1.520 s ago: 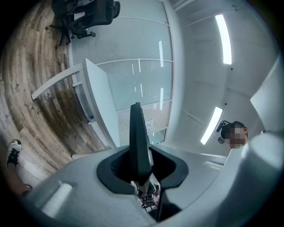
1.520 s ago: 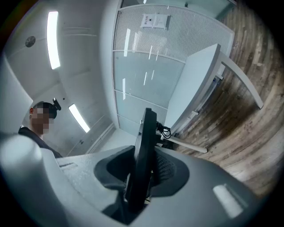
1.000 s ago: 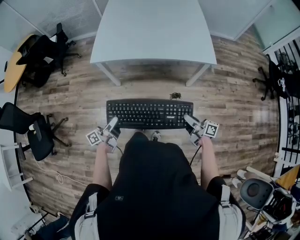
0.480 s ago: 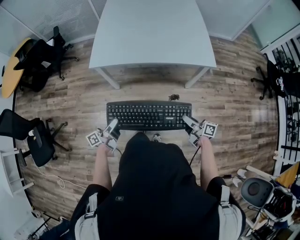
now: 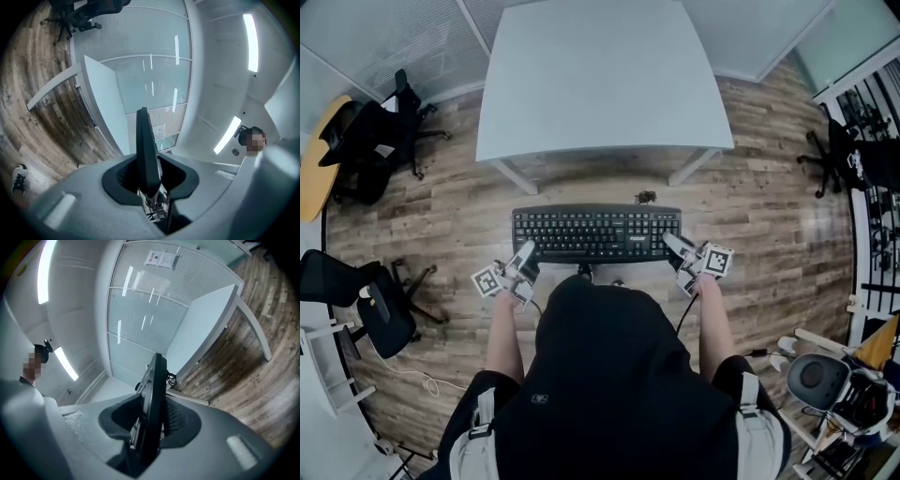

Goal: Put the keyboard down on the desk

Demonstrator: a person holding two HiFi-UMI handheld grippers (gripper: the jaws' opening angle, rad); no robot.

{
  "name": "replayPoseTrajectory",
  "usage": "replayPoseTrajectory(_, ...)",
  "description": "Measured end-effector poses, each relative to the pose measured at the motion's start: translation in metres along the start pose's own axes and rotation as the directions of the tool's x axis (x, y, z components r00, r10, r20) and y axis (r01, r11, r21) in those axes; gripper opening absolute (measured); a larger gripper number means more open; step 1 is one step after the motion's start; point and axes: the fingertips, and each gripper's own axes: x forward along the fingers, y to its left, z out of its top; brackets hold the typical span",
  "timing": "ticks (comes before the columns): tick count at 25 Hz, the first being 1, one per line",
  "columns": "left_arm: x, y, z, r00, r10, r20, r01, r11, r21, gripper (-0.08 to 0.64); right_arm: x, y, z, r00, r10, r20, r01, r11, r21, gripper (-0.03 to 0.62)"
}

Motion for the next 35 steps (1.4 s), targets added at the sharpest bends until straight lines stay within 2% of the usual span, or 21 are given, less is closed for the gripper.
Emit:
replayPoseTrajectory(10, 0.032, 0.022, 0.062, 0.999, -0.017, -0.039, 0.016, 1.0, -0.021, 0.081, 0.047, -0.009, 0.028, 0.998, -0.035, 0.051, 0.035, 0.999, -0.001, 0.126)
replayPoseTrajectory(21, 0.059, 0.041, 0.088, 0.994, -0.038, -0.1, 0.034, 0.999, -0.041, 0.081, 0.057, -0.02, 0.041, 0.992, -0.088, 0.093, 0.087, 0.996, 0.009, 0.127)
replayPoseTrajectory(28, 0.069, 0.051, 0.11, 0.994, -0.041, -0.105, 0.034, 0.997, -0.064, 0.081, 0.077, -0.024, 0.052, 0.989, -0.1, 0.112, 0.1, 0.995, 0.002, 0.129)
replayPoseTrajectory(35, 0.075, 0.055, 0.128, 0.99, -0.03, -0.138, 0.023, 0.998, -0.056, 0.081, 0.094, -0.026, 0.059, 0.986, -0.11, 0.128, 0.11, 0.994, 0.009, 0.132)
